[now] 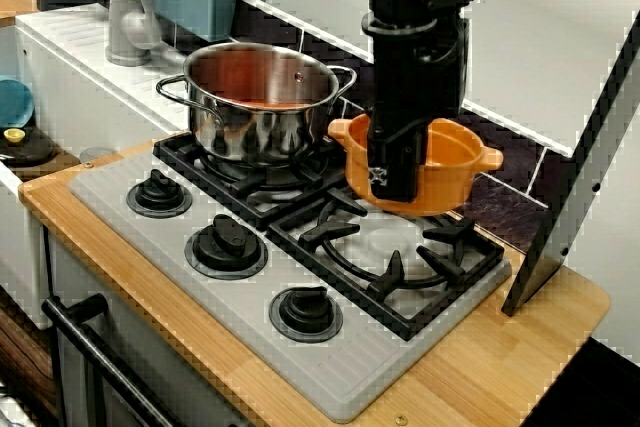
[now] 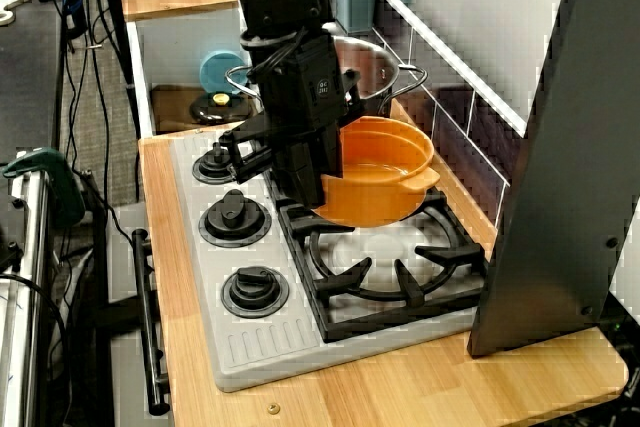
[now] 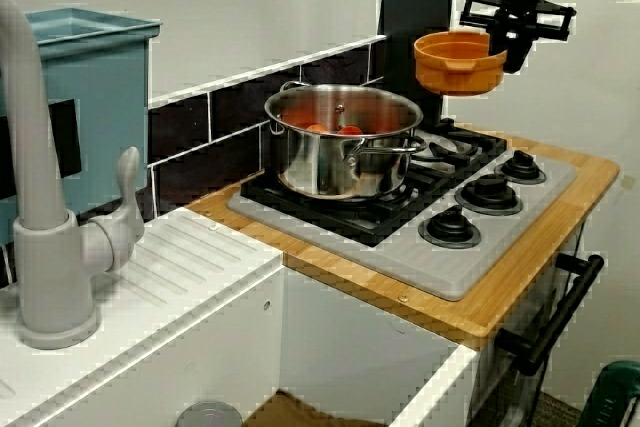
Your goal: Lift pot from stove
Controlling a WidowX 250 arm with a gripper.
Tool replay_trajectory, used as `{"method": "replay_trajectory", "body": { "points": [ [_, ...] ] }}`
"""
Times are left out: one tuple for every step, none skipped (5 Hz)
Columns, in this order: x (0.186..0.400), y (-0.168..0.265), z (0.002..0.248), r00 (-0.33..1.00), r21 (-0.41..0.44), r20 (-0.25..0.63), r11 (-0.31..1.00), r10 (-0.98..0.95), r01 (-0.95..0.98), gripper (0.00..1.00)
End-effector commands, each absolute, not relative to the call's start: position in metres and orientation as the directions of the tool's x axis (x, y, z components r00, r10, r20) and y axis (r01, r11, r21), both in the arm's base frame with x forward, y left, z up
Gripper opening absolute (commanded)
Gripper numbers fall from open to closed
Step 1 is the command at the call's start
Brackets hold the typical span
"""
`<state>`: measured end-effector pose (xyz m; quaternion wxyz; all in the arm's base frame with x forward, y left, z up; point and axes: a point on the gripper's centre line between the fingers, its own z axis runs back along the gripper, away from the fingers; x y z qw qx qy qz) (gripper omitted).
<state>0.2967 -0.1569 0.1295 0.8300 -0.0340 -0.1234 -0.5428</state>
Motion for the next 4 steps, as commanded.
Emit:
{"method": "replay_trajectory", "body": {
  "points": [
    [0.307, -0.162, 0.185, 0.343, 0.144, 0.351, 0.412, -0.871, 0.900, 0.00],
    [0.309, -0.164, 0.193, 0.342, 0.138, 0.365, 0.413, -0.866, 0.900, 0.00],
    [0.311, -0.164, 0.203, 0.339, 0.133, 0.384, 0.415, -0.859, 0.900, 0.00],
    [0.311, -0.167, 0.210, 0.329, 0.131, 0.394, 0.407, -0.858, 0.904, 0.00]
  ]
}}
